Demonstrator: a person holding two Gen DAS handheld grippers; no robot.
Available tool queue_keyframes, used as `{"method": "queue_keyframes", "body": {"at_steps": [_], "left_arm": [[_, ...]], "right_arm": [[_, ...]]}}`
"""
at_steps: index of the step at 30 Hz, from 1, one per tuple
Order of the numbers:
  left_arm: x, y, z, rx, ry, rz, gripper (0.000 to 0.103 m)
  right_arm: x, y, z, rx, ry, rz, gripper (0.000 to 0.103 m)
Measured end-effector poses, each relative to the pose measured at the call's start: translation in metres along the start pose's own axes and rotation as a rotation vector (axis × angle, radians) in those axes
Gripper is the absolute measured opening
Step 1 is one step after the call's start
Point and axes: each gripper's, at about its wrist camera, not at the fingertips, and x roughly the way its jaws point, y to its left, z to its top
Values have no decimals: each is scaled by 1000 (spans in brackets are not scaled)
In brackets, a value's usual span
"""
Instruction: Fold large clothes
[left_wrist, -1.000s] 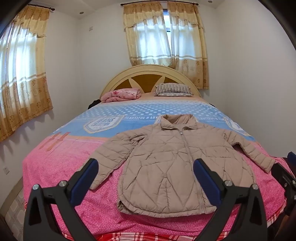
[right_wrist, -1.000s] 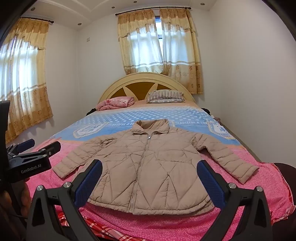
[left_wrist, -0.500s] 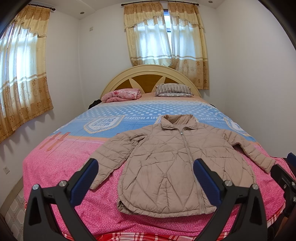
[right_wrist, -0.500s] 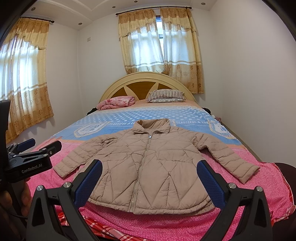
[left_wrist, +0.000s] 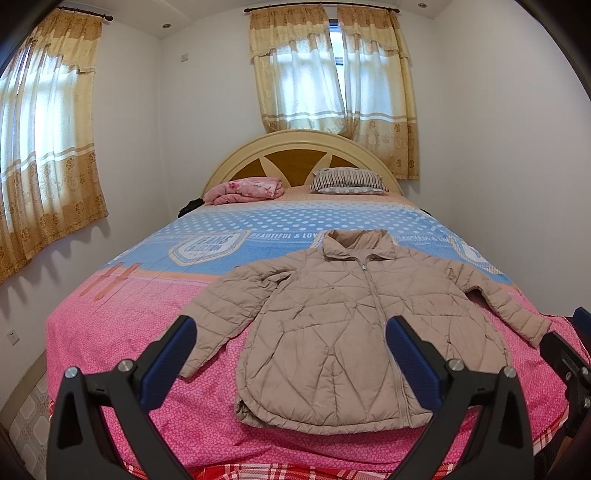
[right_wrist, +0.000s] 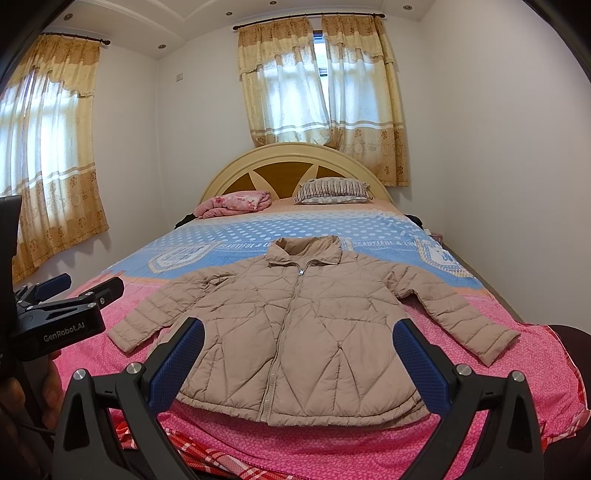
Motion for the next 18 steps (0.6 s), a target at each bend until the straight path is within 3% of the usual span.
{"method": "queue_keyframes", "body": {"at_steps": [18], "left_arm": [[0, 0, 0, 1, -1, 1, 103]], "right_arm": [[0, 3, -1, 0, 2, 6, 102]]}}
